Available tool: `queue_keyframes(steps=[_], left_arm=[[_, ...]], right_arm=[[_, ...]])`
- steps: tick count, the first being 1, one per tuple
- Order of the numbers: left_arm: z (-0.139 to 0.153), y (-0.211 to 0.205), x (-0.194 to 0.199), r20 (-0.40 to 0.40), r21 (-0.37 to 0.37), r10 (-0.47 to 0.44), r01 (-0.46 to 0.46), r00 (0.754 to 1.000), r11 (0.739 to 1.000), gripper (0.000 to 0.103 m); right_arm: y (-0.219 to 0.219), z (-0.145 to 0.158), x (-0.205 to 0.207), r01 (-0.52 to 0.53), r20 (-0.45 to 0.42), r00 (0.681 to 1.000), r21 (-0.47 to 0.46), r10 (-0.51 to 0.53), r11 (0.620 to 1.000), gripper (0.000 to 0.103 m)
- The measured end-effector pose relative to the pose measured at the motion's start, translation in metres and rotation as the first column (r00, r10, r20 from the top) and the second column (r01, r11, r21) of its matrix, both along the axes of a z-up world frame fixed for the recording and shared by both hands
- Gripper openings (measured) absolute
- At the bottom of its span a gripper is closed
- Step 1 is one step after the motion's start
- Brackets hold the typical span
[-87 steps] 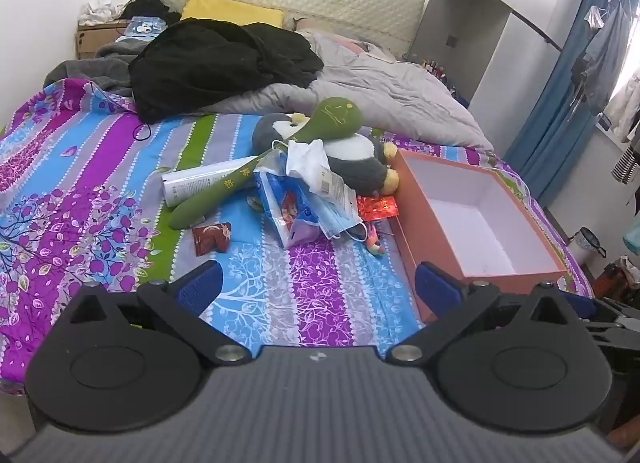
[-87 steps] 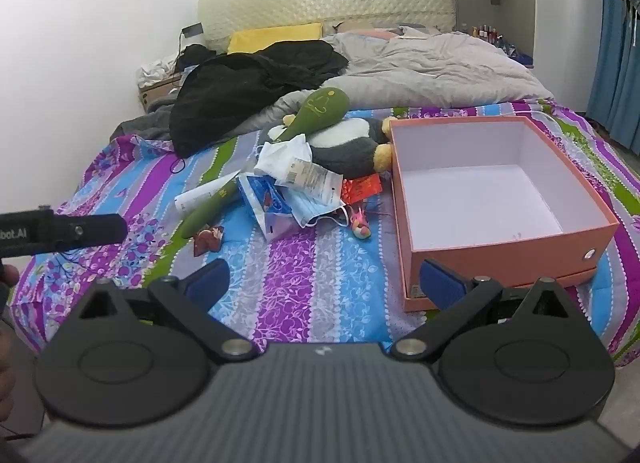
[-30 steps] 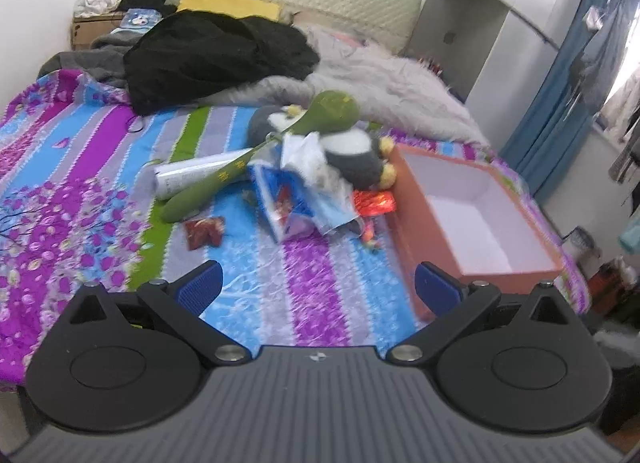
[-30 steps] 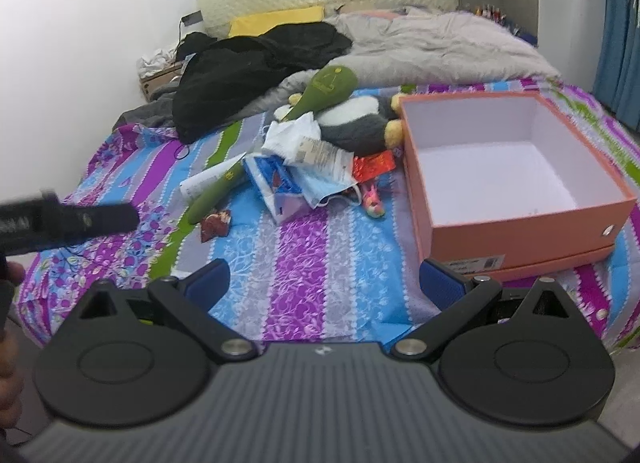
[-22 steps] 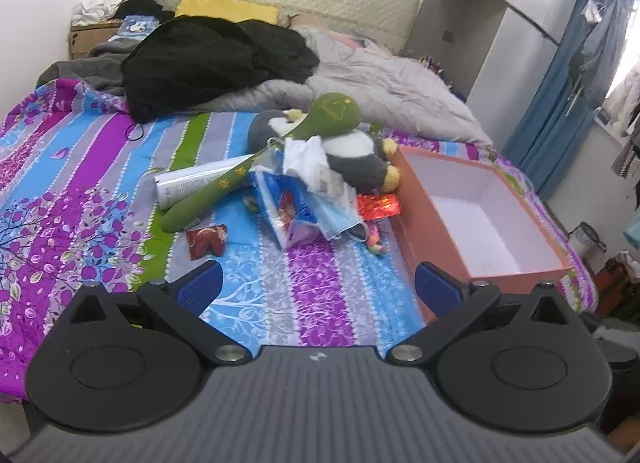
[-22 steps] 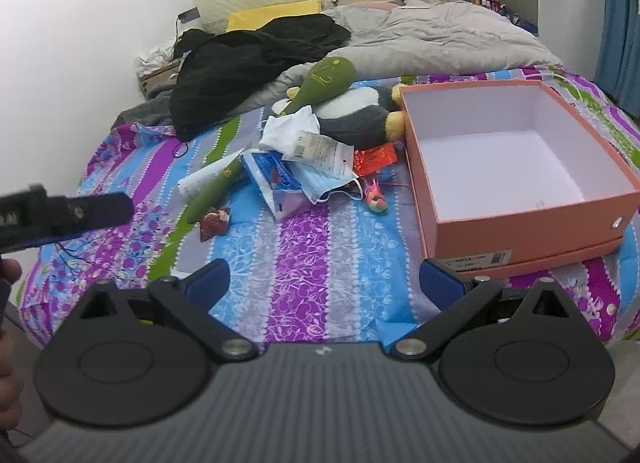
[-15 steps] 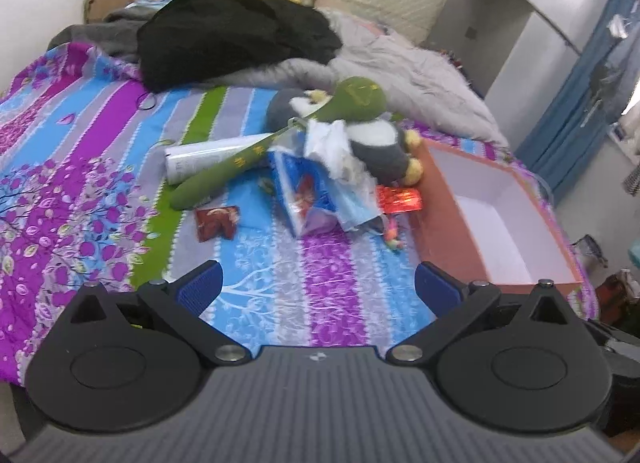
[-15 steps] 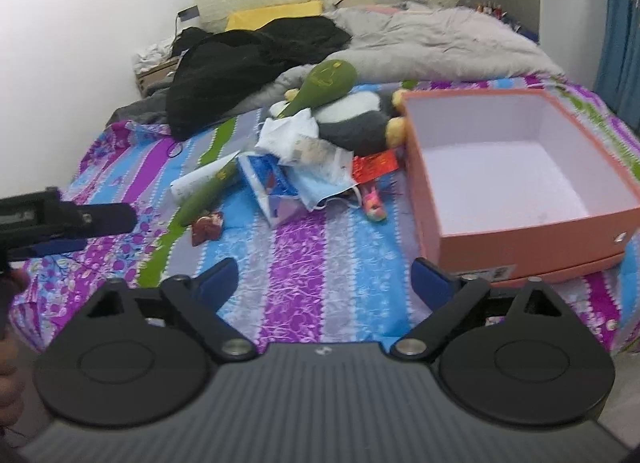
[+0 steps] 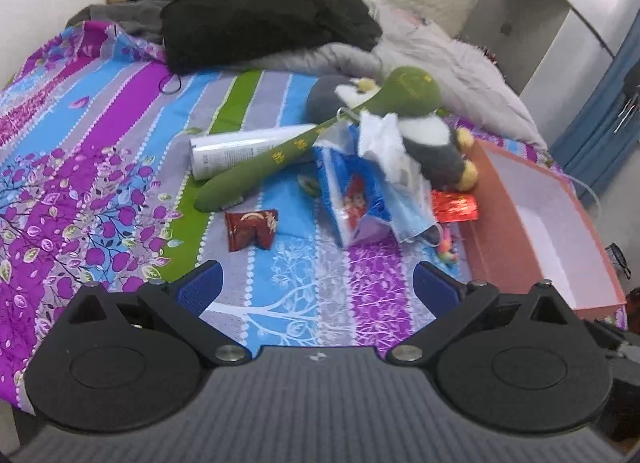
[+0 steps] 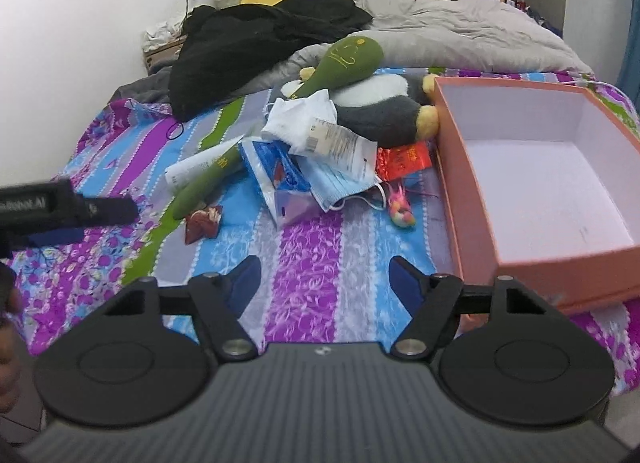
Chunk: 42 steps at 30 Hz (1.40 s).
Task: Organize soft objects
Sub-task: 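Grasp the brown candy wrapper with left tool while right tool grasps pink feathered toy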
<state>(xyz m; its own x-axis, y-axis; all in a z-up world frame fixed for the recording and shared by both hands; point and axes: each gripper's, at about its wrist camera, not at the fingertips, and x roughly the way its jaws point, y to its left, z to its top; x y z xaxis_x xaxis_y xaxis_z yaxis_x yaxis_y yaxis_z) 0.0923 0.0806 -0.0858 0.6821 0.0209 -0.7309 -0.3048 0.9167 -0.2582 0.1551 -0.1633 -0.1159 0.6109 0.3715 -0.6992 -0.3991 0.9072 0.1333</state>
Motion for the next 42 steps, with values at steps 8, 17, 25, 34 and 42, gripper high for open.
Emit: queue_keyframes(steps=[8,17,25,34,42], left_arm=[[-0.035,0.02,0.038,-0.049,-0.001,0.001,-0.001,0.999,1.0,0.099],[-0.079,0.045,0.081,-0.135,0.015,0.01,-0.008,0.991,1.0,0.086],[-0.111,0.058,0.11,-0.173,0.013,0.023,-0.021,0.985,1.0,0.079],[-0.136,0.067,0.132,-0.194,0.026,0.04,-0.036,0.98,0.999,0.063],[-0.136,0.075,0.134,-0.157,0.014,0.037,-0.036,0.987,0.999,0.045]], right_arm=[[0.016,-0.024,0.044,0.035,-0.048,0.998,-0.015,-0.036,0.999,0.072],[0.028,-0.051,0.082,0.088,-0.029,0.995,-0.123,-0.092,0.989,0.05],[0.031,-0.07,0.12,0.13,-0.01,0.991,-0.178,-0.134,0.975,0.045],[0.039,-0.094,0.154,0.141,-0.023,0.988,-0.235,-0.151,0.962,0.044],[0.035,-0.116,0.17,0.141,-0.096,0.981,-0.236,-0.168,0.961,0.041]])
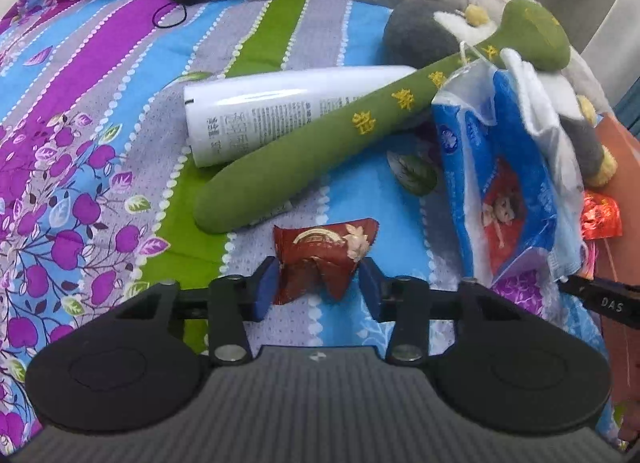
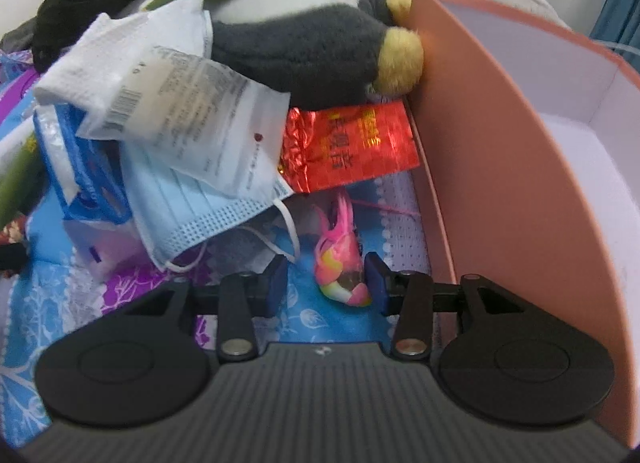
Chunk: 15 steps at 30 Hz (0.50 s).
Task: Organize soft objects
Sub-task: 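Grasp the brown candy wrapper with left tool while right tool grasps pink feathered toy, then carry the brown wrapper with left tool while right tool carries pink toy over box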
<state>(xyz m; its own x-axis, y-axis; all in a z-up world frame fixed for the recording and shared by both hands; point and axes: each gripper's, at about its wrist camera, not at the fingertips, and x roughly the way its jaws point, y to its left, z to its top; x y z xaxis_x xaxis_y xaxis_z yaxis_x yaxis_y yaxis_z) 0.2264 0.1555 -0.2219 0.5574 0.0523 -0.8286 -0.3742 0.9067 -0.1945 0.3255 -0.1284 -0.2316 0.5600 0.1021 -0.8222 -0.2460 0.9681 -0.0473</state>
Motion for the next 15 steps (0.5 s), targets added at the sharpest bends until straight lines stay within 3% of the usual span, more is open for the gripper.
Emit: queue_keyframes(steps=[2,15], left_arm=[[0.002,0.0,0.0,0.006,0.0,-0.001,0.001,1.0,1.0,0.043],[0.02,-0.014,-0.031,0.049,-0.055,0.005,-0.002,0.999,0.998,0.04]], right_arm=[[-0.001,0.002,-0.001,-0.004,0.007,1.0,0.001,0.004,1.0,0.032],[-0.01,0.024,-0.04,-0.024,0.009,1.0,0.042,0.023,0.999,0.031]])
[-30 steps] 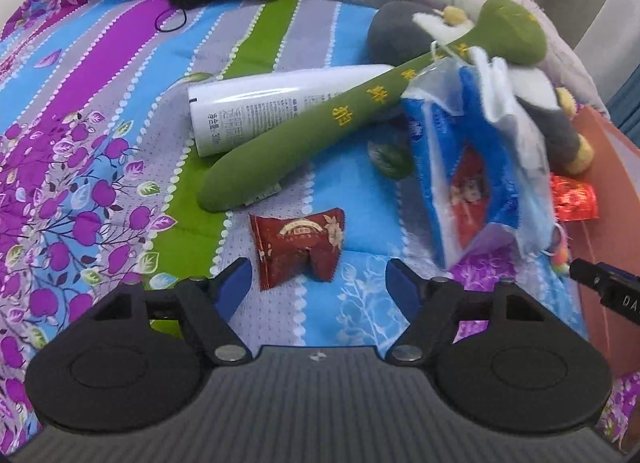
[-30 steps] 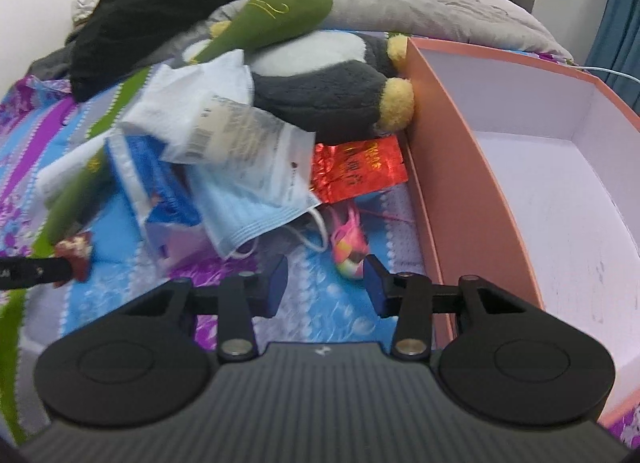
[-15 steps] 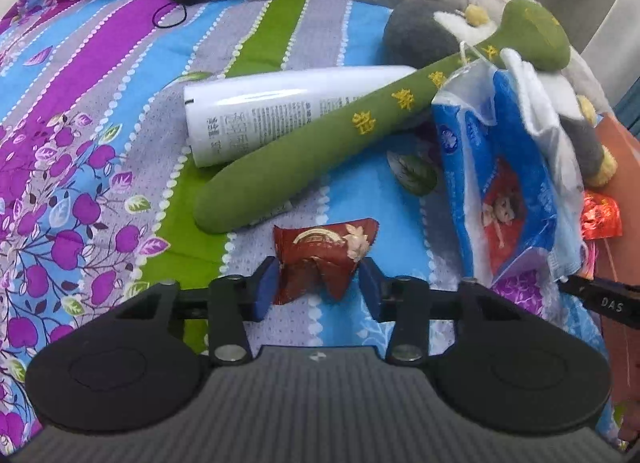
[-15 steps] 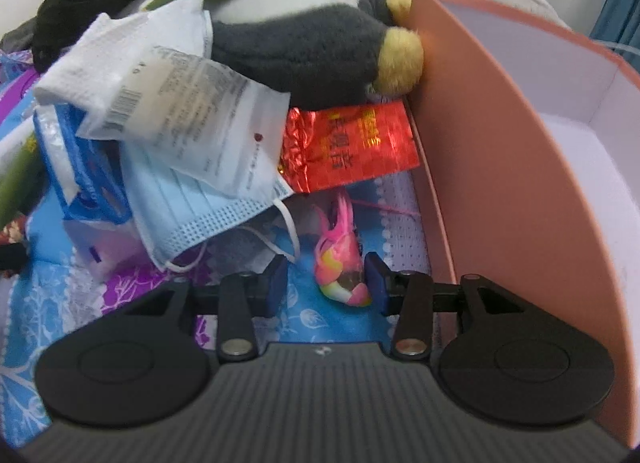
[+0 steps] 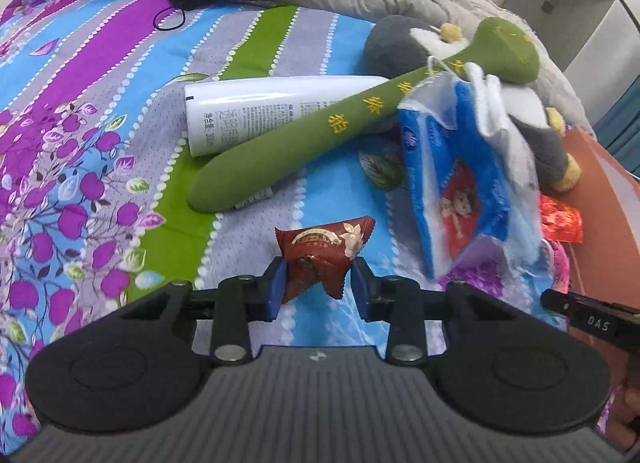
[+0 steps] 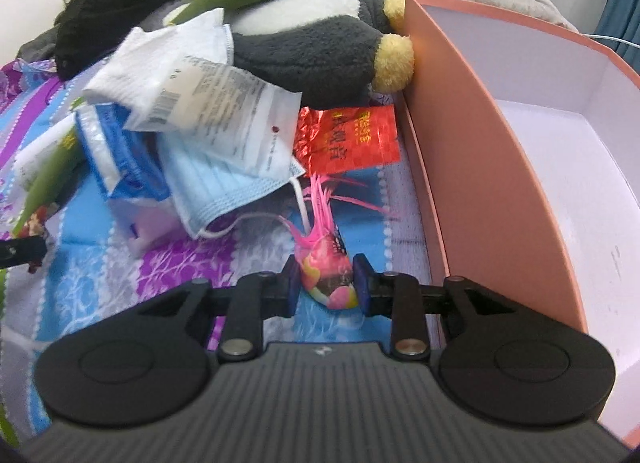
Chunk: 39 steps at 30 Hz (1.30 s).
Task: Organize soft objects
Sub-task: 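Carry the brown wrapper with left tool while right tool carries pink toy over box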
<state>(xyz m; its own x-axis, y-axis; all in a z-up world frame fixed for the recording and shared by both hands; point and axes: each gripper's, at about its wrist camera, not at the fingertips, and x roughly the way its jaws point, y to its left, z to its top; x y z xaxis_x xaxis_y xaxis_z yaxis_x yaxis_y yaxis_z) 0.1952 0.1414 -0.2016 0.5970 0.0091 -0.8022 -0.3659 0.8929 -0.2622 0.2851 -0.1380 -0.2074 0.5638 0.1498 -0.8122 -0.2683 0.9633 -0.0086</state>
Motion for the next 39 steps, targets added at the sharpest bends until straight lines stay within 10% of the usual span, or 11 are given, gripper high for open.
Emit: queue_keyframes(steps=[25,39], left_arm=[[0.061,-0.071,-0.093,0.125,-0.081,-0.066,0.076,0.99,0.994,0.04],[0.119,-0.104,-0.082,0.255,-0.076,-0.148,0.173,0.956,0.982,0.04]], right_arm=[[-0.019,0.057,-0.101,-0.051,0.041,0.998,0.119,0.047,0.992,0.031],[-0.037,0.112,-0.106,-0.053,0.144,0.989,0.183,0.027,0.982,0.031]])
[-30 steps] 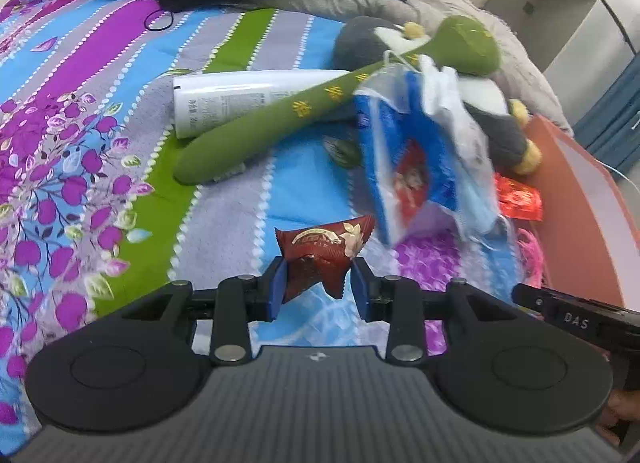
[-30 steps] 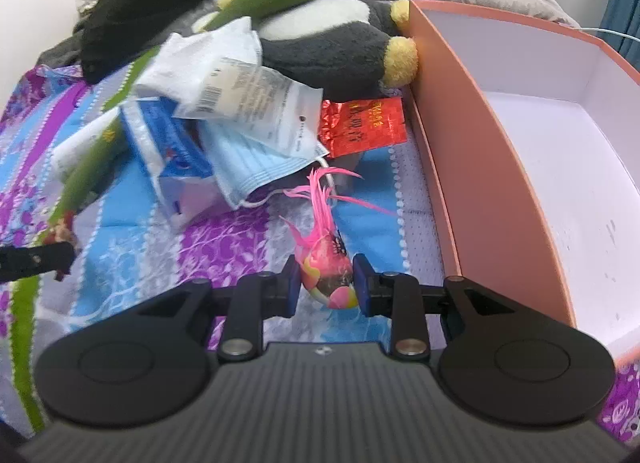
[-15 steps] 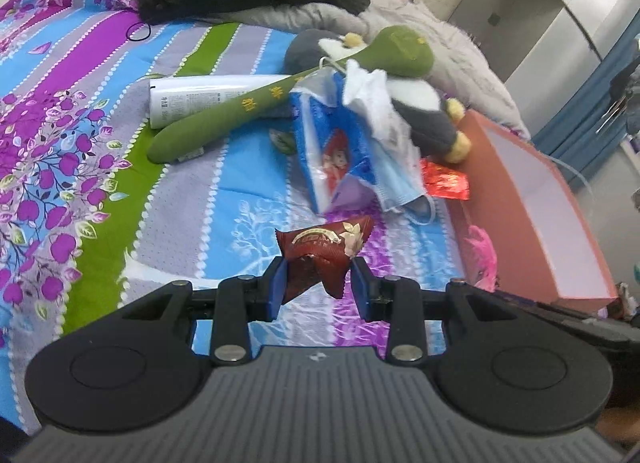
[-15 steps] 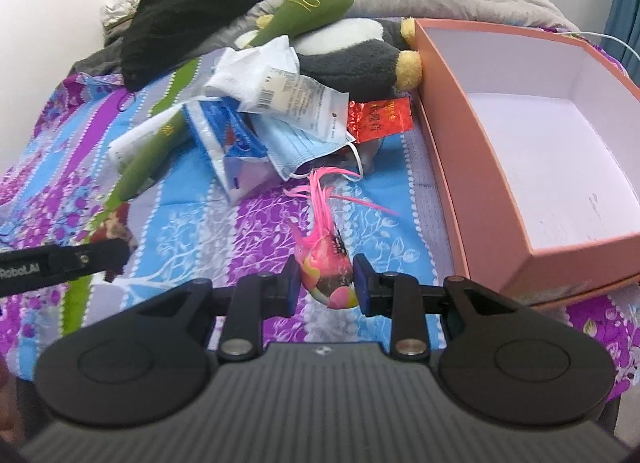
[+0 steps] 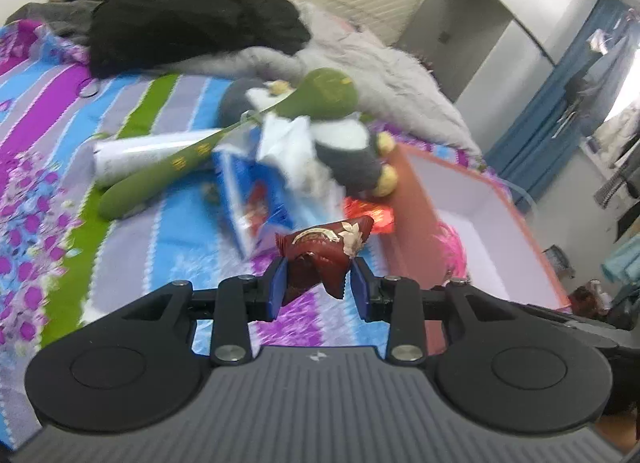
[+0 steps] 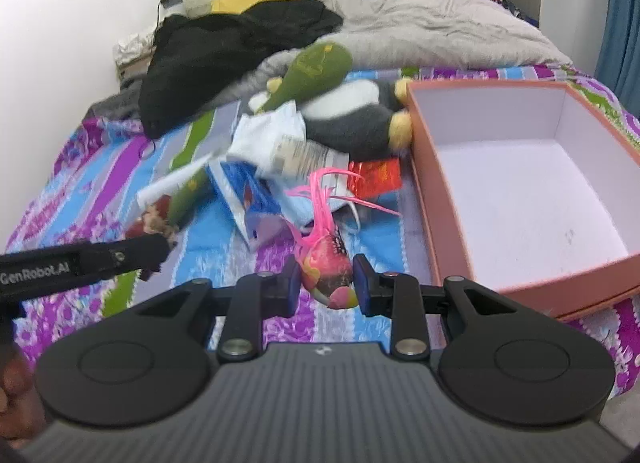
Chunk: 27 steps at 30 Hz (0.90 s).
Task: Organize soft objects
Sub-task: 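Carry the brown wrapper with left tool while right tool carries pink toy over box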
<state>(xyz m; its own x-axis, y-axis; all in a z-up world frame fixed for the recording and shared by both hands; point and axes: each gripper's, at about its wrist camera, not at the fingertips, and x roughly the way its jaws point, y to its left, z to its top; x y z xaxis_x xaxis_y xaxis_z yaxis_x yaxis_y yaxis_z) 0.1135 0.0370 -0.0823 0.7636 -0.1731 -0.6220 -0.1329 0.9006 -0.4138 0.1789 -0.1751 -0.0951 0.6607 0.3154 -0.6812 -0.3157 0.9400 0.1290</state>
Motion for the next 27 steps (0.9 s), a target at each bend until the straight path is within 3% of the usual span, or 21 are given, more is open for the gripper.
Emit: queue_keyframes(steps=[15,27], left_arm=[[0.071,-0.046,0.052,0.15,0.016,-0.103,0.102,0.983,0.995,0.04],[0.083,-0.104,0.095,0.156,0.035,-0.225,0.223,0.962,0.974,0.04]], right_arm=[[-0.025,0.066,0.034,-0.007,0.133,0.991,0.013,0.005,1.0,0.032],[-0.073,0.074,0.059,0.076,0.147,0.986,0.02,-0.078,0.997,0.032]])
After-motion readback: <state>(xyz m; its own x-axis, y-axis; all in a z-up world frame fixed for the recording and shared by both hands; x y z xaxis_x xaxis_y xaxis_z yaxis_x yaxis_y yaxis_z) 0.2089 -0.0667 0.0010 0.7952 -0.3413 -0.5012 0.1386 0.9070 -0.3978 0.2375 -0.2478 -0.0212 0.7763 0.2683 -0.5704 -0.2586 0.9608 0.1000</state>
